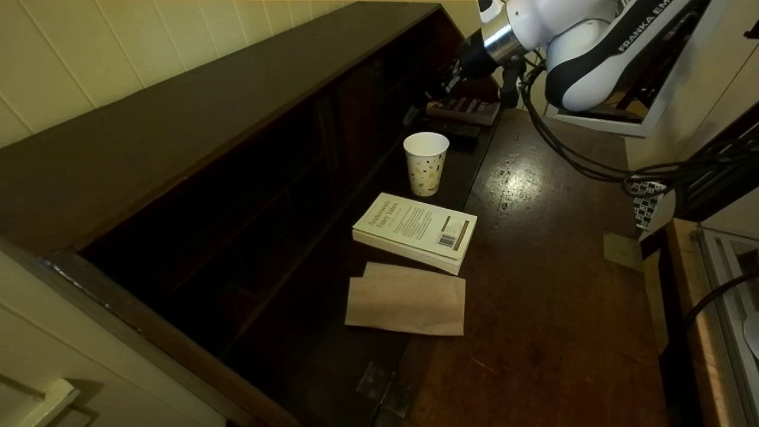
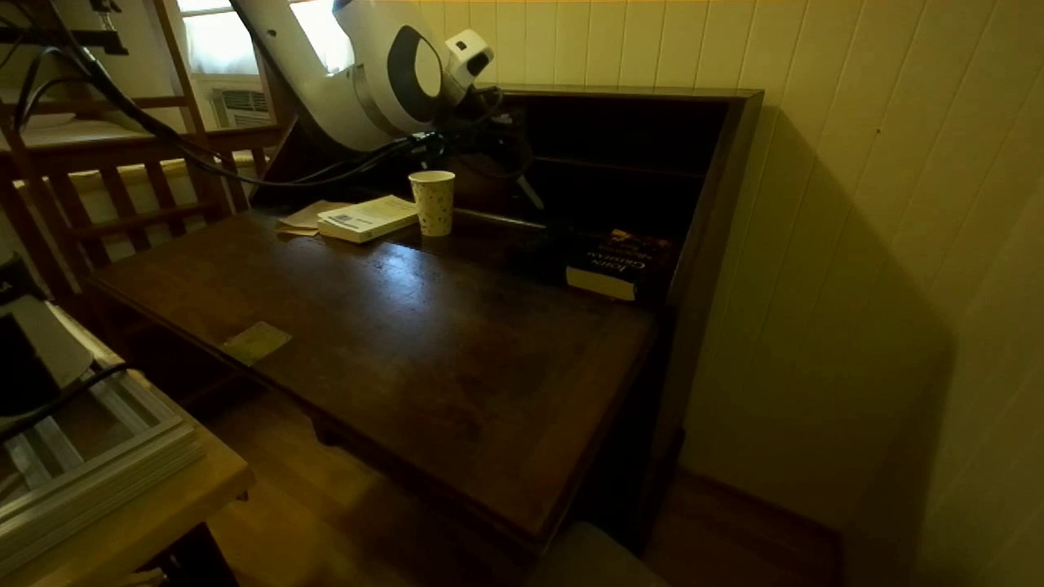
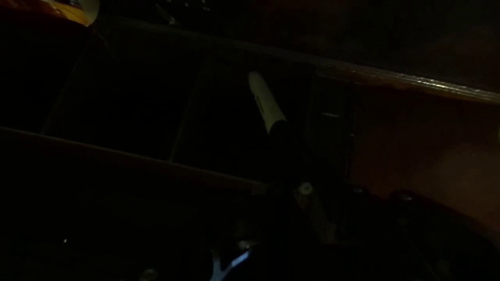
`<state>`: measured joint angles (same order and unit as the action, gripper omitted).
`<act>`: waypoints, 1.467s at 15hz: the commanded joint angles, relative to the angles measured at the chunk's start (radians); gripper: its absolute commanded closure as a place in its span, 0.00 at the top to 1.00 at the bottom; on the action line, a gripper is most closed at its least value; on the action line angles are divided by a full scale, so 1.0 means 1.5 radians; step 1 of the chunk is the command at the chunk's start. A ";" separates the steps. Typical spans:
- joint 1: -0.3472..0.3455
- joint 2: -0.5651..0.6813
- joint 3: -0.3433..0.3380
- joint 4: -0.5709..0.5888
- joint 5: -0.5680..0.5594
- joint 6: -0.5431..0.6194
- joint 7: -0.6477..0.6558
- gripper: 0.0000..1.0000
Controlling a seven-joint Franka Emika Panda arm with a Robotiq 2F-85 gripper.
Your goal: Take the marker out of the coffee cup.
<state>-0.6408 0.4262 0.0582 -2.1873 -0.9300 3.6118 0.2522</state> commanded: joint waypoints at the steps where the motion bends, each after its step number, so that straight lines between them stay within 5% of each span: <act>1: -0.041 0.040 0.034 0.049 -0.054 0.019 0.034 0.06; 22: -0.101 0.162 0.106 0.161 -0.105 -0.008 0.036 0.06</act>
<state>-0.7694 0.6273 0.1934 -1.9957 -1.0426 3.6116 0.2860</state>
